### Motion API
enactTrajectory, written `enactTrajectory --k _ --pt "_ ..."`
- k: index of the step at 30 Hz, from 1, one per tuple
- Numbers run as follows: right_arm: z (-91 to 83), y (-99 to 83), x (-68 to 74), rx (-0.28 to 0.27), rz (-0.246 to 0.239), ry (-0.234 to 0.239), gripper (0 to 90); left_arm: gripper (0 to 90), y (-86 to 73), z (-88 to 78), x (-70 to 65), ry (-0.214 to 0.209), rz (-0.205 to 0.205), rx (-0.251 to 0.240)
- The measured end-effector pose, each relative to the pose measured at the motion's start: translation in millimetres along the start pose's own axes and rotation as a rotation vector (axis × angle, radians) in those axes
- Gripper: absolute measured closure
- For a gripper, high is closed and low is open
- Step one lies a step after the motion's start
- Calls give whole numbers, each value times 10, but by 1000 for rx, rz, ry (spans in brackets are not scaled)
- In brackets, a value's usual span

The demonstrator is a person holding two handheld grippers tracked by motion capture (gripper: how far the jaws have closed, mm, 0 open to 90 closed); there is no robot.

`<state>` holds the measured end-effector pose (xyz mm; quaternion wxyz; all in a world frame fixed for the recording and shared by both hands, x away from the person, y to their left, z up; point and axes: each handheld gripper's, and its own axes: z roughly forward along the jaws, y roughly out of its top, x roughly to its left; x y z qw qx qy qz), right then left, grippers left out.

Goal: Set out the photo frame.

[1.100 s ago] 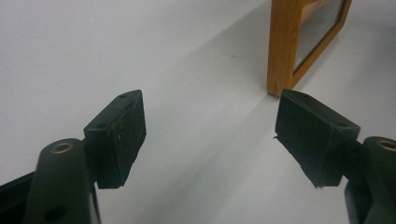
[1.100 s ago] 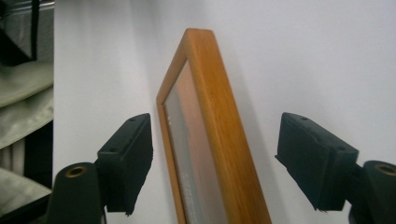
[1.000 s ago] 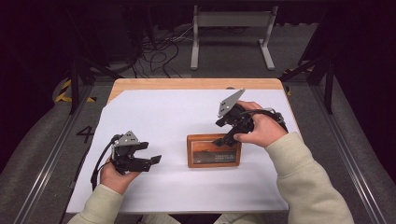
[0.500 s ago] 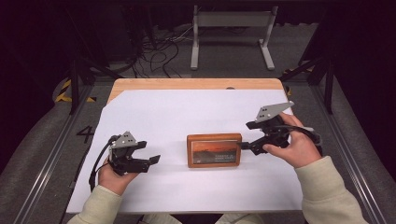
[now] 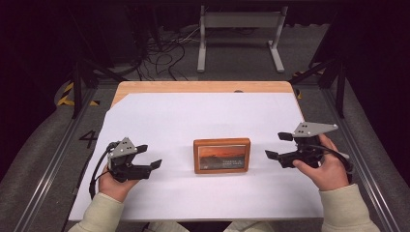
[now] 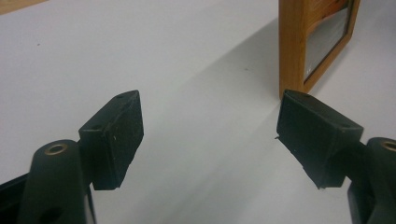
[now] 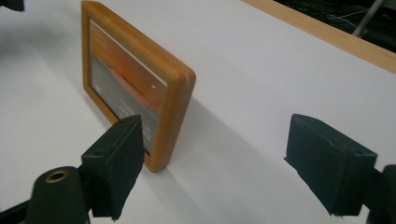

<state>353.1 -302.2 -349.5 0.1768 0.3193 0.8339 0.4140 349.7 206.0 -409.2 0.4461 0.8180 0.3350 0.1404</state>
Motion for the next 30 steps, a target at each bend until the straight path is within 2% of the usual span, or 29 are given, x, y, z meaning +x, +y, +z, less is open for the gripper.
enactTrajectory --k 3,5,7,10,16,18,21,22,24,26,30 --pt "59 -130 -7 -10 19 -19 195 221 -36 20 27 4 -6 -5" --pt "87 -207 7 -40 19 -33 195 215 -66 19 47 7 -13 -10" --pt "123 -279 22 -62 32 -39 192 215 -98 17 61 3 -38 -20" --pt "214 -430 70 -50 16 -67 195 213 -129 36 86 -4 -51 -18" --pt "289 -642 112 -48 6 -111 193 206 -146 96 73 -13 -44 -1" --pt "313 -710 103 -61 29 -117 189 204 -161 121 76 -9 -41 3" --pt "391 -815 92 -32 45 -108 189 203 -186 162 86 -3 -42 15" --pt "408 -833 93 -29 43 -104 189 202 -192 174 83 -4 -54 20" --pt "458 -867 92 -4 41 -94 184 201 -198 199 84 -5 -46 26" --pt "478 -880 99 18 20 -105 178 200 -202 223 74 -5 -39 34" --pt "524 -910 105 46 31 -100 156 198 -212 260 83 -9 -36 45"
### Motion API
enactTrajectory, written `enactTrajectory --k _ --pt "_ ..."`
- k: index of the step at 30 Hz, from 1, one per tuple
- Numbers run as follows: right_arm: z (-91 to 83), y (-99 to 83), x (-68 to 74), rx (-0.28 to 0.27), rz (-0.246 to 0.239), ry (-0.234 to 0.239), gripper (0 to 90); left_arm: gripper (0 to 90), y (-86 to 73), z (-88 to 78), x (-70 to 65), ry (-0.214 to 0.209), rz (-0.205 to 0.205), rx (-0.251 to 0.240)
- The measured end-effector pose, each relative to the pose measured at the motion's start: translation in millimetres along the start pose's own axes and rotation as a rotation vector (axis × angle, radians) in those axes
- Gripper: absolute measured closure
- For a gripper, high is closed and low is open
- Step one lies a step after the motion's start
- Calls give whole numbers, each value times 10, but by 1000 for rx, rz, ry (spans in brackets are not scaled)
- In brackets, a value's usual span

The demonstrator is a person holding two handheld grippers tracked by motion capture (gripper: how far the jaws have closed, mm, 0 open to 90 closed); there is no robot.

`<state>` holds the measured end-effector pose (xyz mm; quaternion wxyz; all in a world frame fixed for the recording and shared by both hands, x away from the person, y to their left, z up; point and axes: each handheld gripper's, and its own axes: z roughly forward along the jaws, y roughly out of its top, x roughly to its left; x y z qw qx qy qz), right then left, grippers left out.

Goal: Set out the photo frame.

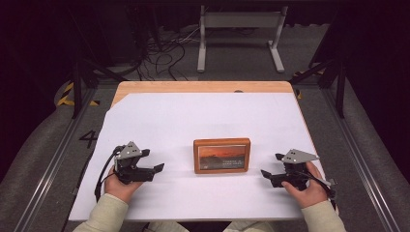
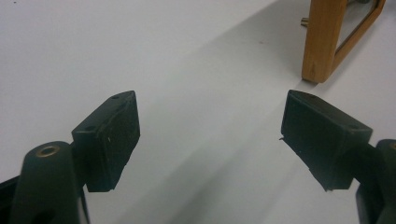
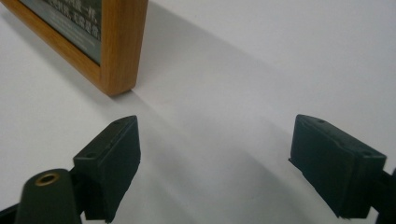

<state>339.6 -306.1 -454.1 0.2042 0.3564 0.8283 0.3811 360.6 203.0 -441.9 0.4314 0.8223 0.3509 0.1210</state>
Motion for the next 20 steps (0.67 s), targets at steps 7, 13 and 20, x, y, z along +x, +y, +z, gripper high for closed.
enactTrajectory --k 7,13,20 --pt "74 -1 32 62 -21 -19 123 194 -3 46 -3 3 -9 20" --pt "80 2 16 71 -1 -35 105 191 -19 83 30 21 -40 50" --pt "42 9 1 77 17 -11 141 182 -27 120 38 30 -47 72"
